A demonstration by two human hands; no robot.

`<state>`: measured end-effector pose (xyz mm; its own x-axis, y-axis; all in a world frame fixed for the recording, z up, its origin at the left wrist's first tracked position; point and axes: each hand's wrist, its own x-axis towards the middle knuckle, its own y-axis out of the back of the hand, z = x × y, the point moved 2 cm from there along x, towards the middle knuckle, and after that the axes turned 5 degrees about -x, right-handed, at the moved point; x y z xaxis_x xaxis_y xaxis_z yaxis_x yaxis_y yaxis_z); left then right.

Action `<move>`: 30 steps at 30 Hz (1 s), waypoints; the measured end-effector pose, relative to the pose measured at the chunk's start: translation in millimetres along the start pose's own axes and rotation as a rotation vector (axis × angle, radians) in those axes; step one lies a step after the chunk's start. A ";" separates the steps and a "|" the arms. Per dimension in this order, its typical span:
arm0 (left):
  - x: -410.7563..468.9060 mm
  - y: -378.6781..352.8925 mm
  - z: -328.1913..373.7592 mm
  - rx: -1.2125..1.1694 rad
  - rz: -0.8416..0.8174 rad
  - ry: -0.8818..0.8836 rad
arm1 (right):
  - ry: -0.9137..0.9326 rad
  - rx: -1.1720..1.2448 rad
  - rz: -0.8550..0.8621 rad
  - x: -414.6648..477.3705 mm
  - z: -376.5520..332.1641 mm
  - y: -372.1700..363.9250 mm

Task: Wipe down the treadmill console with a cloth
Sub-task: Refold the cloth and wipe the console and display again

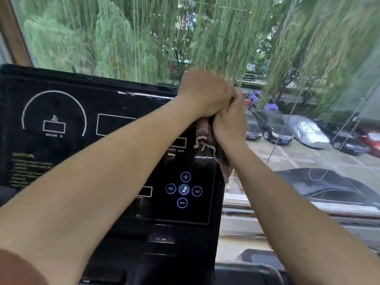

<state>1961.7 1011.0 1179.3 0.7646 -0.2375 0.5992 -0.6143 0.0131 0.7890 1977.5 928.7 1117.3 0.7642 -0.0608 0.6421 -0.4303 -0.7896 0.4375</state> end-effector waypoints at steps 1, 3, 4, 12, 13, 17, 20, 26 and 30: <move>-1.5 -2.1 -15.5 -0.051 0.002 0.086 | 0.064 -0.124 -0.013 7.4 -6.4 -0.4; -6.8 -2.3 -37.3 -0.086 -0.006 0.182 | 0.213 -0.366 -0.034 14.2 -15.6 -2.8; -8.6 -1.2 -40.8 -0.062 -0.021 0.198 | 0.264 -0.417 -0.032 15.0 -16.4 -4.9; -28.0 -32.0 15.3 0.014 0.038 -0.129 | 0.105 -0.033 0.024 -73.6 25.7 -6.8; -33.0 -37.4 16.3 0.026 0.061 -0.153 | 0.105 -0.038 0.022 -80.3 27.5 -7.9; -22.9 -24.2 -3.9 0.012 0.087 -0.117 | 0.128 -0.147 -0.004 -54.9 15.4 -6.5; -8.4 -11.1 -37.3 -0.021 -0.017 0.061 | 0.285 -0.480 0.012 -19.0 -9.8 -7.5; -50.4 10.3 -161.6 -0.081 -0.040 0.333 | 0.580 -0.828 -0.138 -0.4 -104.8 -68.8; -108.7 25.0 -253.3 0.006 0.030 0.406 | 0.799 -0.767 -0.184 -15.3 -176.9 -139.6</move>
<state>1912.6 1283.2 1168.3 0.7602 0.1662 0.6281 -0.6380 0.0077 0.7700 1940.9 1147.9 1157.9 0.4378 0.6448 0.6265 -0.7352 -0.1444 0.6623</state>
